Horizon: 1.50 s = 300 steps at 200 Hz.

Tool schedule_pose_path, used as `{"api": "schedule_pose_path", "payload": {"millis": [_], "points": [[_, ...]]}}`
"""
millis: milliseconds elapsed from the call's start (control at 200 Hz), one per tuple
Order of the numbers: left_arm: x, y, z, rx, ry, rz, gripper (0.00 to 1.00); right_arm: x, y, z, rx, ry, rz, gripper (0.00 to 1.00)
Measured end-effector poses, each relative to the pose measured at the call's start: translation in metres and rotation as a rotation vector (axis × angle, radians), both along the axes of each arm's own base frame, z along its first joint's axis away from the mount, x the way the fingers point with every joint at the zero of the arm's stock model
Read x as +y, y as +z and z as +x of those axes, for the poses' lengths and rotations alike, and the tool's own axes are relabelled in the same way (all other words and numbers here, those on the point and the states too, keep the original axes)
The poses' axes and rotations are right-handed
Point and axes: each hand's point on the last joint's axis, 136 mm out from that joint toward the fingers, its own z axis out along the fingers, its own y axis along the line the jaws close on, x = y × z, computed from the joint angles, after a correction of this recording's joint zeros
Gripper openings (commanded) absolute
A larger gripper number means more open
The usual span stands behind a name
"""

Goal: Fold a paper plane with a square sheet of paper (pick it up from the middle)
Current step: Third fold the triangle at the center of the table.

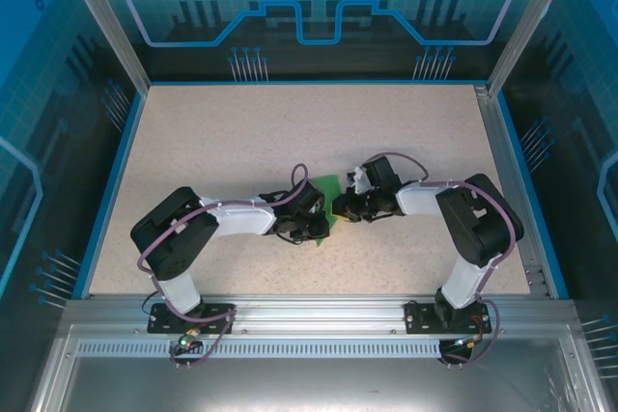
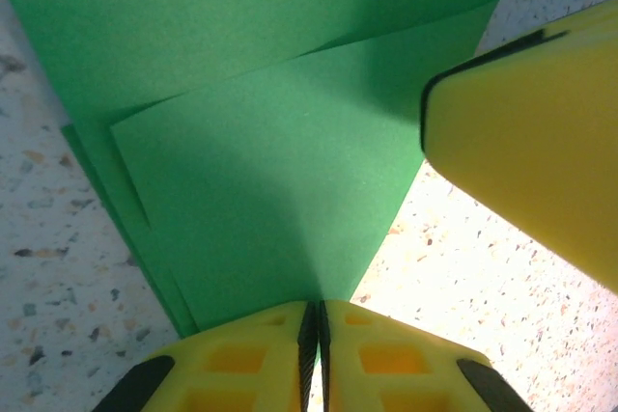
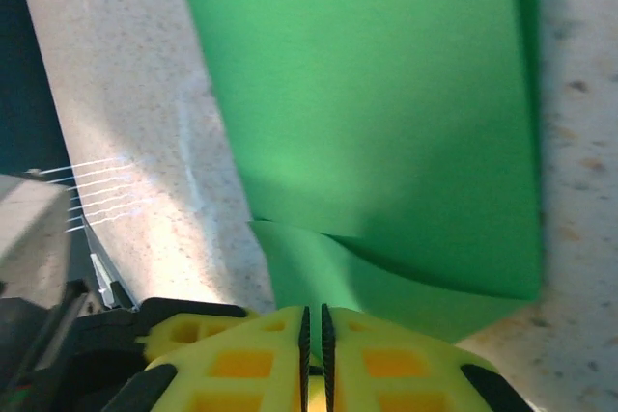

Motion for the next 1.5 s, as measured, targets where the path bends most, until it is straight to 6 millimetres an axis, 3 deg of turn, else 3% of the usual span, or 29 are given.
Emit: {"api": "schedule_pose_path", "payload": {"millis": [170, 445, 710, 885, 1005, 1120, 1286, 1501], "points": [[0.0, 0.0, 0.0, -0.001, 0.0, -0.001, 0.16, 0.009, 0.008, 0.004, -0.026, 0.016, 0.015, 0.08], [0.0, 0.001, 0.0, -0.004, 0.0, 0.0, 0.17, 0.005, -0.022, 0.002, 0.03, 0.001, -0.034, 0.05], [0.009, 0.005, -0.006, -0.002, 0.004, 0.017, 0.2, 0.005, -0.024, 0.002, 0.033, -0.016, -0.019, 0.04], [0.012, 0.03, -0.009, -0.013, 0.036, -0.022, 0.21, 0.005, -0.023, 0.003, 0.032, -0.039, -0.005, 0.04], [0.001, 0.053, -0.004, -0.012, 0.094, -0.117, 0.22, 0.005, -0.023, 0.003, 0.032, -0.05, -0.001, 0.04], [-0.009, 0.059, 0.001, 0.003, 0.141, -0.183, 0.22, 0.005, -0.023, 0.004, 0.036, -0.056, 0.001, 0.04], [-0.019, 0.04, -0.001, 0.051, 0.18, -0.208, 0.21, 0.005, -0.023, 0.004, 0.038, -0.058, 0.002, 0.04], [-0.011, 0.006, -0.009, 0.116, 0.237, -0.169, 0.21, 0.005, -0.023, 0.004, 0.038, -0.058, 0.002, 0.04]]}}
